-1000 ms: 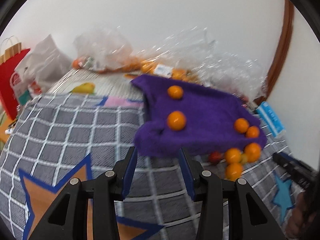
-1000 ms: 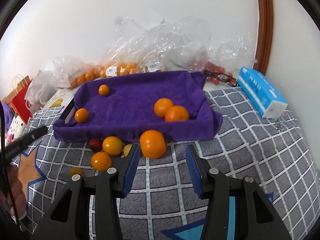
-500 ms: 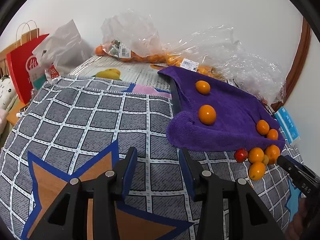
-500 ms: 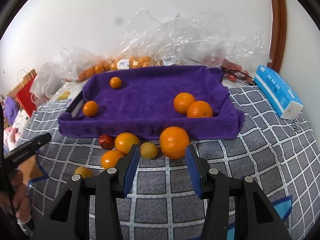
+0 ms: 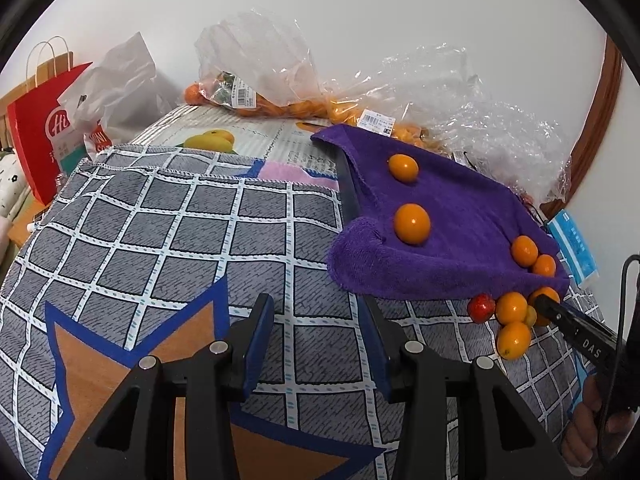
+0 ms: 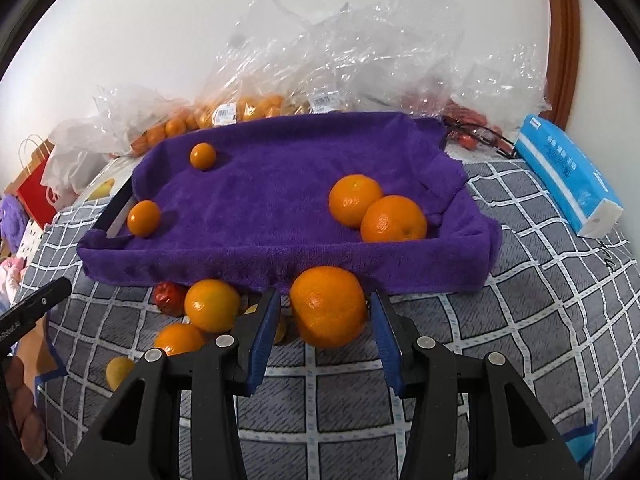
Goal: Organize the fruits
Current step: 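Close the right gripper on a large leafy mandarin while the left tool approaches a small yellow fruit, then close the left gripper on the small yellow fruit while the right holds the mandarin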
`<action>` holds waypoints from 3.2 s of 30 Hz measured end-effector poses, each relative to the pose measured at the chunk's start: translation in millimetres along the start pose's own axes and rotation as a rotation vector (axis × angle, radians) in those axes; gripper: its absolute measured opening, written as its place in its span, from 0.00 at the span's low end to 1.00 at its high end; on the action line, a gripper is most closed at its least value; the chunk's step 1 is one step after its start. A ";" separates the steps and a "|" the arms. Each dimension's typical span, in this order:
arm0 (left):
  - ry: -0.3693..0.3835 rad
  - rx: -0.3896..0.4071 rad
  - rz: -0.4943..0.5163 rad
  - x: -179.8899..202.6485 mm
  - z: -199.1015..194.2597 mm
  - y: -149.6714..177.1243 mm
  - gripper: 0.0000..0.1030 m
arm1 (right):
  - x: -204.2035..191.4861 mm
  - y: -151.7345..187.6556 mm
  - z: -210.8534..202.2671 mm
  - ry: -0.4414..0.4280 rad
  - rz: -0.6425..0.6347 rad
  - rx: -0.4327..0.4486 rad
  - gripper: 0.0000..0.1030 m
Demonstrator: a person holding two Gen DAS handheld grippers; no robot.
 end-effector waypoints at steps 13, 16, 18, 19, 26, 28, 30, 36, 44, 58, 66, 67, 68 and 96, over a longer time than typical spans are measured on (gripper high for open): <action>0.005 -0.003 0.002 0.7 -0.2 0.3 0.40 | 11.2 3.9 -10.4 -0.012 0.034 0.000 0.42; 0.006 0.001 0.005 0.7 -0.2 0.2 0.40 | 10.3 11.2 -14.0 -0.009 0.000 -0.007 0.42; 0.008 0.004 0.006 1.1 -0.3 0.1 0.41 | 7.0 13.0 -14.5 0.005 -0.020 -0.003 0.42; 0.008 0.004 0.006 1.2 -0.1 0.0 0.41 | 5.6 13.0 -14.0 0.012 -0.025 0.001 0.42; 0.022 0.000 0.005 2.3 -1.0 0.2 0.41 | 2.7 13.7 -6.1 0.014 -0.036 -0.014 0.42; 0.030 -0.003 0.010 4.0 -0.7 0.2 0.41 | 4.6 14.5 -7.6 0.011 -0.027 -0.009 0.42; 0.042 -0.002 0.015 4.7 -1.0 0.1 0.41 | 6.9 15.0 -11.6 0.008 -0.018 0.009 0.42; 0.101 -0.016 0.029 8.8 0.3 1.2 0.41 | 14.4 18.7 -25.6 0.005 -0.011 0.054 0.41; 0.132 -0.030 0.055 14.5 1.0 2.6 0.42 | 26.2 26.4 -29.2 -0.027 -0.018 0.018 0.41; 0.131 -0.045 0.041 11.3 4.7 2.9 0.42 | 30.4 11.2 -8.6 -0.021 0.006 -0.012 0.42; 0.145 -0.043 0.055 13.2 4.7 4.0 0.42 | 28.3 11.4 -6.9 -0.011 -0.010 -0.010 0.39; 0.148 -0.042 0.058 13.8 4.3 4.2 0.42 | 28.7 11.6 -8.6 -0.015 -0.008 -0.003 0.39; 0.152 -0.042 0.061 14.5 4.0 4.6 0.42 | 29.0 11.7 -10.5 -0.017 -0.007 0.006 0.38; 0.129 -0.122 0.218 72.2 -4.3 12.3 0.25 | 40.6 13.8 -23.3 -0.060 0.048 0.033 0.44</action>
Point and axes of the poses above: each gripper's, at about its wrist camera, not at the fingertips, and z roughly the way its jaws point, x to its right, y to its underside, the point moved 1 cm from there along z, roughly the way its jaws point, and after that the axes turned 1 degree about y, right-handed, at the moved point
